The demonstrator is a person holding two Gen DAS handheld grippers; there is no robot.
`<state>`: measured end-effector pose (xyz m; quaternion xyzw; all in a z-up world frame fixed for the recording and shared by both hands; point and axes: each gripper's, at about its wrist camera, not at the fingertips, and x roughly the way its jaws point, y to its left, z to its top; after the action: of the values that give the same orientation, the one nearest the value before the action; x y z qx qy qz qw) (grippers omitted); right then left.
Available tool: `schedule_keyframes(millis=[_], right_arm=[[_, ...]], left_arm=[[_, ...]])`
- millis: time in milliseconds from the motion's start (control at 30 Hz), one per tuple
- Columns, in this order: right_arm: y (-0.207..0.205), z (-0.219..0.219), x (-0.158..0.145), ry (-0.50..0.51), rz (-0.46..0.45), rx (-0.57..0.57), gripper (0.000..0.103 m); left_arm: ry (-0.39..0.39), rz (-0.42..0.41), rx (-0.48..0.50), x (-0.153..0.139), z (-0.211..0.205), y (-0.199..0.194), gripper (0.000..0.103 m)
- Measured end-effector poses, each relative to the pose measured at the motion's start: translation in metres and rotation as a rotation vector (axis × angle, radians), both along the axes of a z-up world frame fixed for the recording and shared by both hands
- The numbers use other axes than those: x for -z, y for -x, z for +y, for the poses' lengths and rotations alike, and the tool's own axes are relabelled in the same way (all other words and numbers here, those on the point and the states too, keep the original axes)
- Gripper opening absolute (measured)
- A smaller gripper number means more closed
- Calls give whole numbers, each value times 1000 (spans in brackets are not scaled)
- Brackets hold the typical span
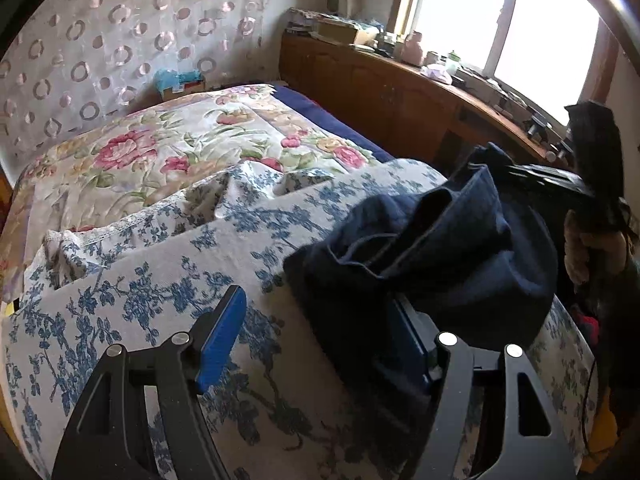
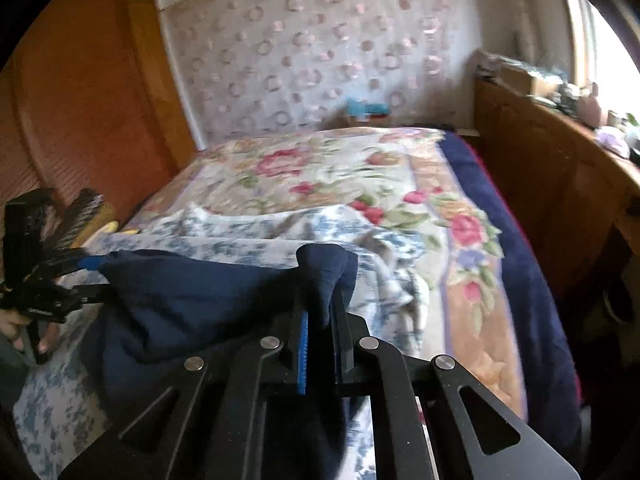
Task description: Fold small clothes
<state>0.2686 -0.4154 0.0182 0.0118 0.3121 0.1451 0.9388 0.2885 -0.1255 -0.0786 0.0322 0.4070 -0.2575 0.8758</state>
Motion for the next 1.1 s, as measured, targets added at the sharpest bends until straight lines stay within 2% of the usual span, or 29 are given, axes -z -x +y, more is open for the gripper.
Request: schedule_keyframes(millis=[67, 200, 233, 267, 333, 433, 500, 667, 833, 900, 1033, 1067, 1100], right_arm=[[0, -2, 6, 15, 23, 53, 8], [4, 3, 5, 52, 40, 82, 10], [5, 2, 2, 52, 43, 91, 21], [7, 2, -1, 59, 43, 109, 27], [13, 2, -7, 47, 32, 113, 51], [30, 3, -12, 25, 35, 113, 68], [30, 16, -3, 21, 46, 98, 71], [32, 18, 16, 21, 112, 91, 73], [25, 18, 26, -47, 149, 60, 73], [23, 16, 26, -50, 146, 55, 69], [25, 13, 25, -54, 137, 32, 56], [26, 14, 26, -54, 137, 23, 54], [27, 14, 27, -54, 136, 17, 48]], left_arm=[[-9, 7, -11, 3, 0, -4, 72], [3, 25, -27, 8, 4, -7, 72], [9, 31, -32, 8, 5, -9, 72], [16, 39, -37, 9, 5, -10, 72], [25, 60, -41, 11, 5, -16, 72], [44, 89, -36, 15, 2, -22, 72], [49, 100, -33, 17, -1, -25, 72], [62, 116, -17, 21, -5, -30, 72], [82, 112, -3, 20, -8, -30, 70], [108, 118, 17, 21, -9, -31, 59], [136, 119, 35, 22, -12, -33, 49], [140, 119, 36, 22, -11, -33, 43], [143, 121, 39, 21, -10, -34, 34]])
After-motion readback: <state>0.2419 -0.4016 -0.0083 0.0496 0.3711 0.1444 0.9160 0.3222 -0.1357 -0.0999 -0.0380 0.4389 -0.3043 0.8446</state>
